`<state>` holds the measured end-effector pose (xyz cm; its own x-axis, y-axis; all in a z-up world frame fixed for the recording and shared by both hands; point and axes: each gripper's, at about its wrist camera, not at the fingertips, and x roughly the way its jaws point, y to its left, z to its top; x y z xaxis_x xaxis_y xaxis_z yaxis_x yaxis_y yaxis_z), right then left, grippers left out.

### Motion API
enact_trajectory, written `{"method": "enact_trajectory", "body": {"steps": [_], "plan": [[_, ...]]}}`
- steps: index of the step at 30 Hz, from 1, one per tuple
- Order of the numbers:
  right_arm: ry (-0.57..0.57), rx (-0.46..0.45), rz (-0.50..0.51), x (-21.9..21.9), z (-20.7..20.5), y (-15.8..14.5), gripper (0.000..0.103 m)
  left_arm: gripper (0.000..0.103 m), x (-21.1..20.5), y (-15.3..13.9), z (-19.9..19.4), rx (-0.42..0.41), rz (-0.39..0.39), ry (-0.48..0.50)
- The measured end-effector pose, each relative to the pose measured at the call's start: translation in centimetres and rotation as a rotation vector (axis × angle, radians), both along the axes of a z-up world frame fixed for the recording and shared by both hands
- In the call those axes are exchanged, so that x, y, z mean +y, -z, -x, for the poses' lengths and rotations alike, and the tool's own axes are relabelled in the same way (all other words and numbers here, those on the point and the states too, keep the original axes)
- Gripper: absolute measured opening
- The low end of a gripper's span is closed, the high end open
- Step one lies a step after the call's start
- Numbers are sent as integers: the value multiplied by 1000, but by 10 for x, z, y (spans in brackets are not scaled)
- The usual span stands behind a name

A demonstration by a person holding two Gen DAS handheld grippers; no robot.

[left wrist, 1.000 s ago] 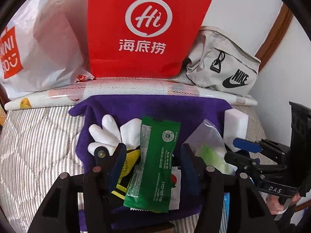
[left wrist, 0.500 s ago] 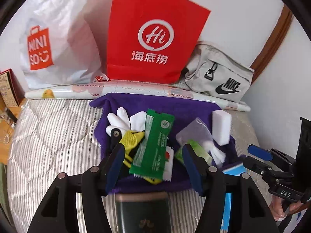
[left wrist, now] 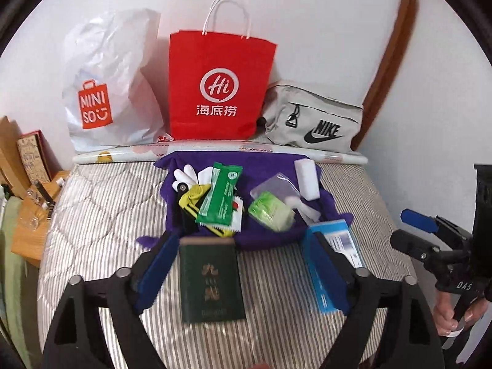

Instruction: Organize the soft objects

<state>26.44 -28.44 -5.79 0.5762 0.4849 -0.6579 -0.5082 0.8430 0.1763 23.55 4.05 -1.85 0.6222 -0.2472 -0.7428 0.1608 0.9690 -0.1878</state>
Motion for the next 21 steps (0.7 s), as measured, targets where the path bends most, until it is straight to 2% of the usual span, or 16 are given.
{"method": "enact_trajectory", "body": {"steps": [1, 3, 6, 9, 14, 17, 21], "plan": [[-3, -7, -8, -2, 10, -3, 83, 91, -2, -3, 11, -11, -10, 1], [5, -32, -1, -5, 29, -7, 90, 93, -5, -8, 31, -18, -15, 13], [37, -104, 36, -10, 60, -13, 93, 96, -9, -12, 57, -9, -19, 11], [49, -127, 41, -18, 86, -15, 100, 98, -15, -16, 83, -16, -24, 3], [16, -127, -6, -37, 120, -15, 100, 98, -27, -19, 121, -39, -24, -19], [30, -107, 1, -48, 135, -14, 100, 98, -38, -19, 140, -60, -77, -53], [28, -124, -50, -66, 155, -17, 100, 98, -48, -18, 159, -79, -132, -91]]}}
